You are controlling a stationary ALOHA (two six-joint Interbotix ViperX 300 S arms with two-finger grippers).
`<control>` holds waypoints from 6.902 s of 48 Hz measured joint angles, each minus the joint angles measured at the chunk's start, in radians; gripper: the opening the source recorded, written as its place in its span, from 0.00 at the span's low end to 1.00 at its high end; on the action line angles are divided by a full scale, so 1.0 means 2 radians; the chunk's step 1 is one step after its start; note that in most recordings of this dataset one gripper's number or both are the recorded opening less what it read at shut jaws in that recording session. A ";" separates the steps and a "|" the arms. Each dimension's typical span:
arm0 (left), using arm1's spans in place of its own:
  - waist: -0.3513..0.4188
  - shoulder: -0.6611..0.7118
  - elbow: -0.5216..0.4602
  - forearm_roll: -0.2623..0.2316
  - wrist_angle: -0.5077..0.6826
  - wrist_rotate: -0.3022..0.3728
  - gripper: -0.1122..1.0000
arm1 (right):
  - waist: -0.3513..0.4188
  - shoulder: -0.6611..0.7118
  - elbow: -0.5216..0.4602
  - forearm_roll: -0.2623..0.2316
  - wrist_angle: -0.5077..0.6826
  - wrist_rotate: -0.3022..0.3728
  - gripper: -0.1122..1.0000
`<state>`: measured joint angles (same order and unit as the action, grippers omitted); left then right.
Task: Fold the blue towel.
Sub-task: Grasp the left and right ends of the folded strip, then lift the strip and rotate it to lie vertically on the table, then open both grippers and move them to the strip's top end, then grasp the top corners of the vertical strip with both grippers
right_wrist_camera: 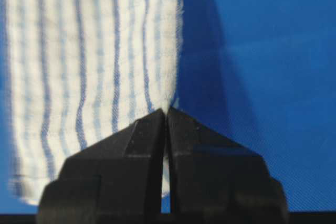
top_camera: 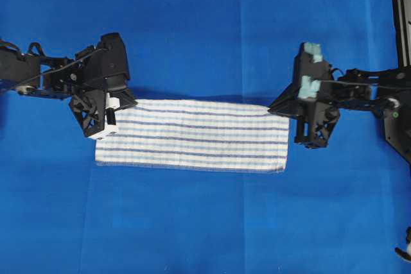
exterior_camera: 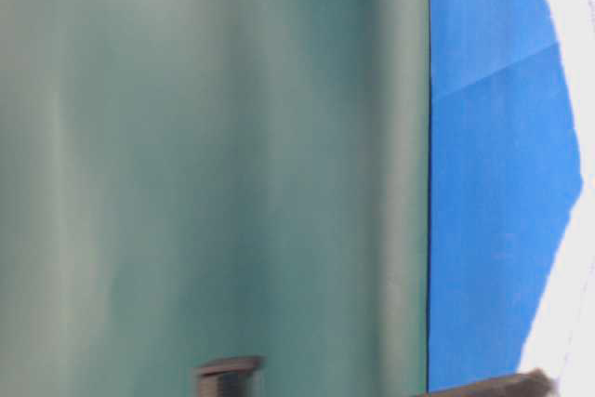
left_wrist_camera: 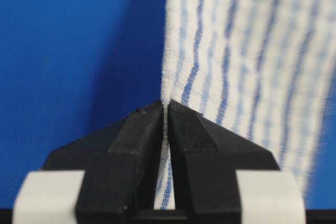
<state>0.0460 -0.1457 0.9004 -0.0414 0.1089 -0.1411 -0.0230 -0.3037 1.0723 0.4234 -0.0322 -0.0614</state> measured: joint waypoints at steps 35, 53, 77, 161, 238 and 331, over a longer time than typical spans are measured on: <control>-0.074 0.014 -0.082 -0.005 -0.005 -0.079 0.12 | -0.114 -0.011 -0.052 -0.051 0.028 -0.001 0.12; -0.091 0.081 -0.153 -0.005 -0.069 -0.129 0.12 | -0.187 0.037 -0.115 -0.107 0.032 -0.001 0.12; -0.090 0.195 -0.272 -0.006 -0.136 -0.146 0.12 | -0.225 0.056 -0.157 -0.150 0.033 -0.002 0.12; -0.108 0.149 -0.112 -0.028 -0.192 -0.279 0.12 | -0.203 0.245 -0.326 -0.164 0.082 -0.005 0.12; -0.035 -0.041 -0.031 -0.008 -0.084 -0.104 0.90 | -0.118 0.024 -0.153 -0.183 0.069 0.027 0.88; 0.200 0.244 -0.131 -0.004 -0.241 0.077 0.75 | -0.244 0.263 -0.179 -0.194 -0.092 0.046 0.74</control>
<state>0.4464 0.3421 0.6381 -0.0491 -0.3728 0.0123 -0.5108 0.2224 0.7148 0.0353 -0.2163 0.0307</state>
